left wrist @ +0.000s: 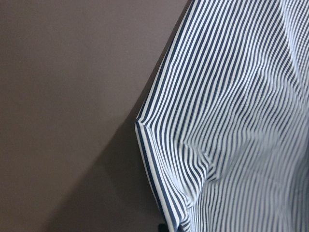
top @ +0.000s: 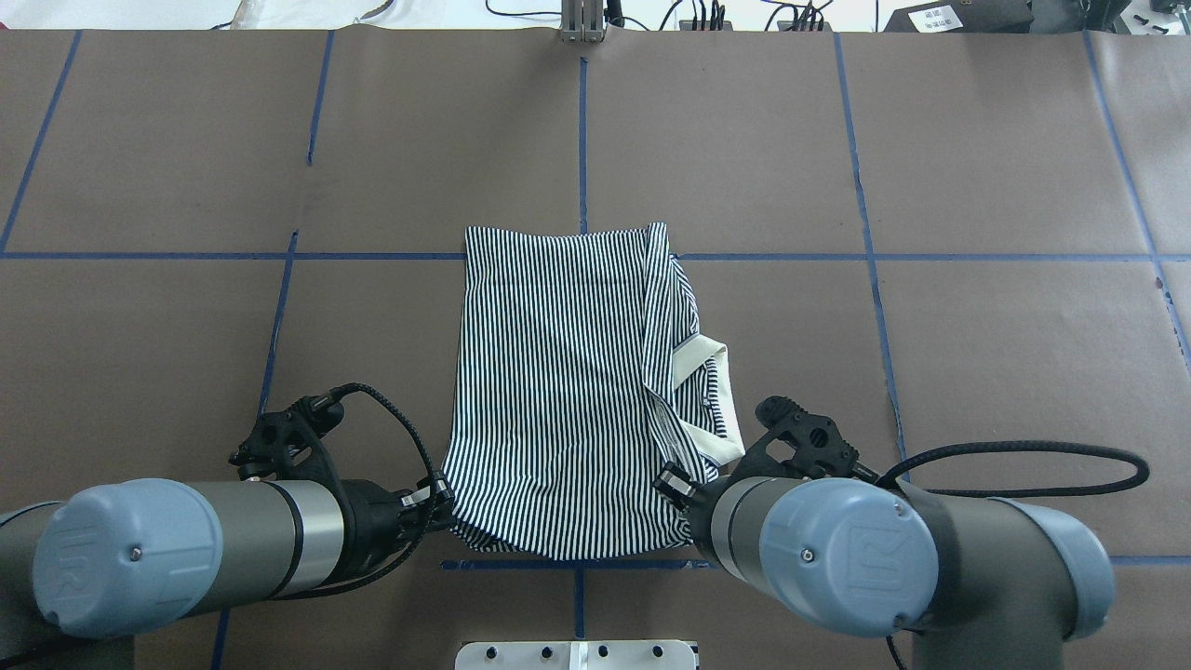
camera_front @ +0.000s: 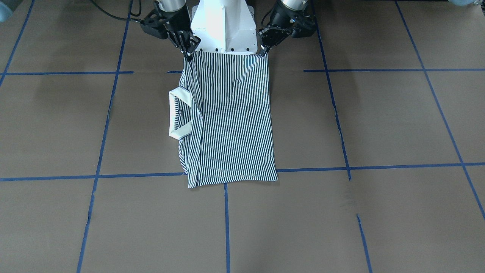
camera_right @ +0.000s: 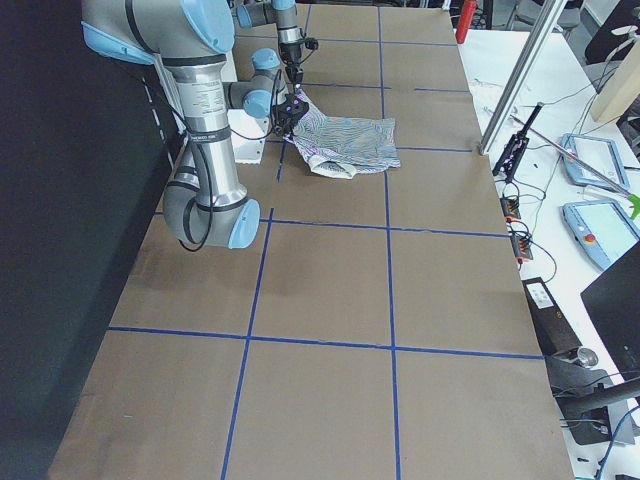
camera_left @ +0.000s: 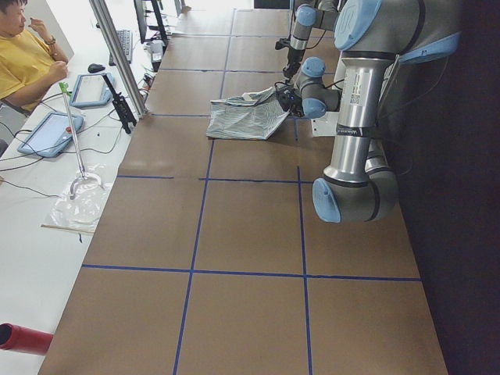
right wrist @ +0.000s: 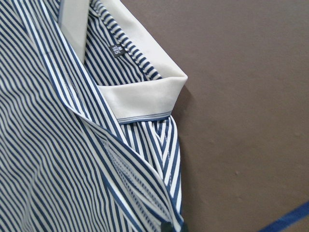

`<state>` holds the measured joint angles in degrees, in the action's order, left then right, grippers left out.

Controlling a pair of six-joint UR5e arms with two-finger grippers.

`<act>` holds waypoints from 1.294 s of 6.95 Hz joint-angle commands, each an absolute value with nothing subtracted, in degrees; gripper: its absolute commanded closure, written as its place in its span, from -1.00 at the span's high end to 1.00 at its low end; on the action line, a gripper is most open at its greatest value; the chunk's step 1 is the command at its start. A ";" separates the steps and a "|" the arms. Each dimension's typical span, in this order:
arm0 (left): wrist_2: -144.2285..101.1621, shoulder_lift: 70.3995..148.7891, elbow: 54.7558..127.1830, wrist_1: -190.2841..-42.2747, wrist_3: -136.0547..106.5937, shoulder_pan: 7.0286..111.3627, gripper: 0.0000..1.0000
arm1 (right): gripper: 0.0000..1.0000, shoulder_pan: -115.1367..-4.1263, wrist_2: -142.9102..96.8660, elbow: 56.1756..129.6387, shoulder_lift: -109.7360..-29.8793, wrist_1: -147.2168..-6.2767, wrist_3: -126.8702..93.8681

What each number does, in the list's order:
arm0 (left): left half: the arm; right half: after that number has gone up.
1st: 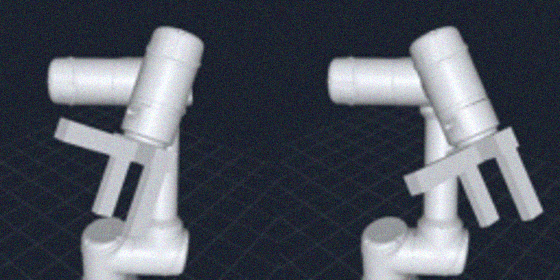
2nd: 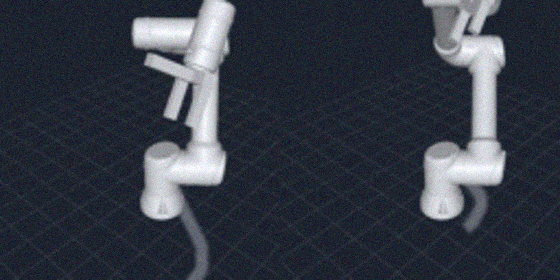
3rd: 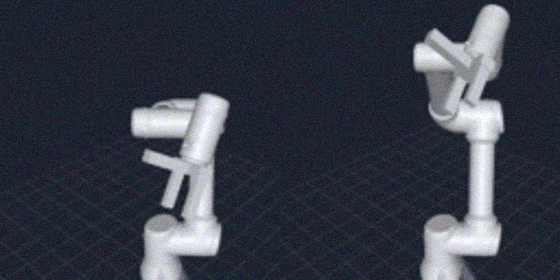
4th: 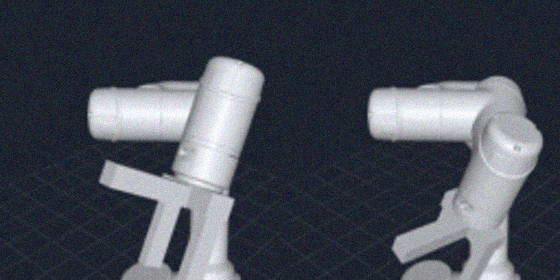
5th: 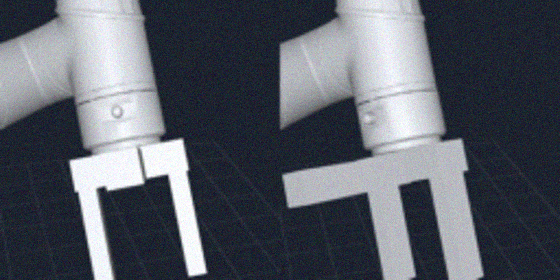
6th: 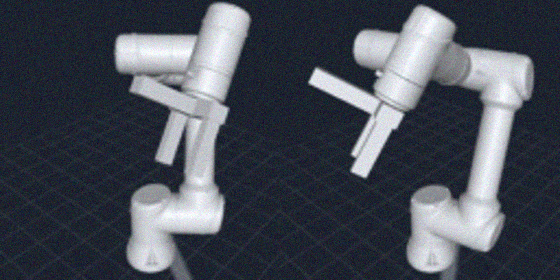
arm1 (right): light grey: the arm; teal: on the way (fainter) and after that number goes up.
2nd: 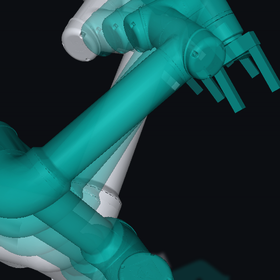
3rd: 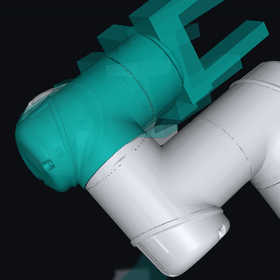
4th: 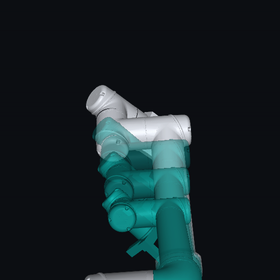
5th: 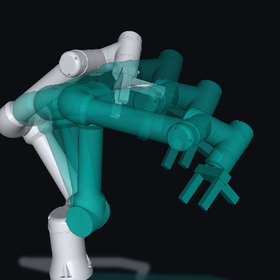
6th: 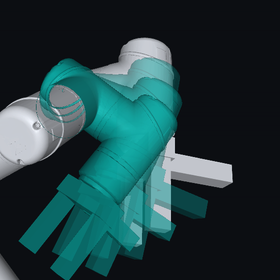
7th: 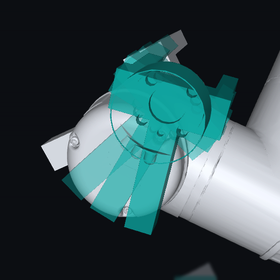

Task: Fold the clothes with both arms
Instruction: 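Grasp the near shirt edge with both grippers, then lift the near edge with both grippers and fold it away from the robot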

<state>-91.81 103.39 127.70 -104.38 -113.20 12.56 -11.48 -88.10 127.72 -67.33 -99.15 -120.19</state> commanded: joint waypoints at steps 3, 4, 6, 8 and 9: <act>-92.46 117.66 113.43 -102.56 -98.39 28.17 -1.00 | -1.00 -28.16 -90.77 113.72 -56.19 -100.47 -112.96; -92.20 119.60 108.42 -103.70 -94.87 30.39 -1.00 | -1.00 -32.39 -94.88 105.73 -55.03 -92.72 -111.98; -92.02 124.08 92.73 -114.55 -90.82 34.17 -1.00 | -1.00 -37.24 -99.21 84.74 -44.61 -85.27 -111.45; -91.93 132.06 72.25 -125.72 -79.86 40.13 -0.33 | 0.97 -41.98 -101.93 65.24 -37.32 -74.23 -107.24; -92.02 132.27 71.55 -125.95 -77.54 41.21 -0.07 | 1.00 -42.79 -102.21 62.26 -36.05 -71.74 -104.53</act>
<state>-91.99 130.33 76.46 -123.37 -81.71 39.01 -40.85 -101.01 69.53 -39.22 -76.06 -107.37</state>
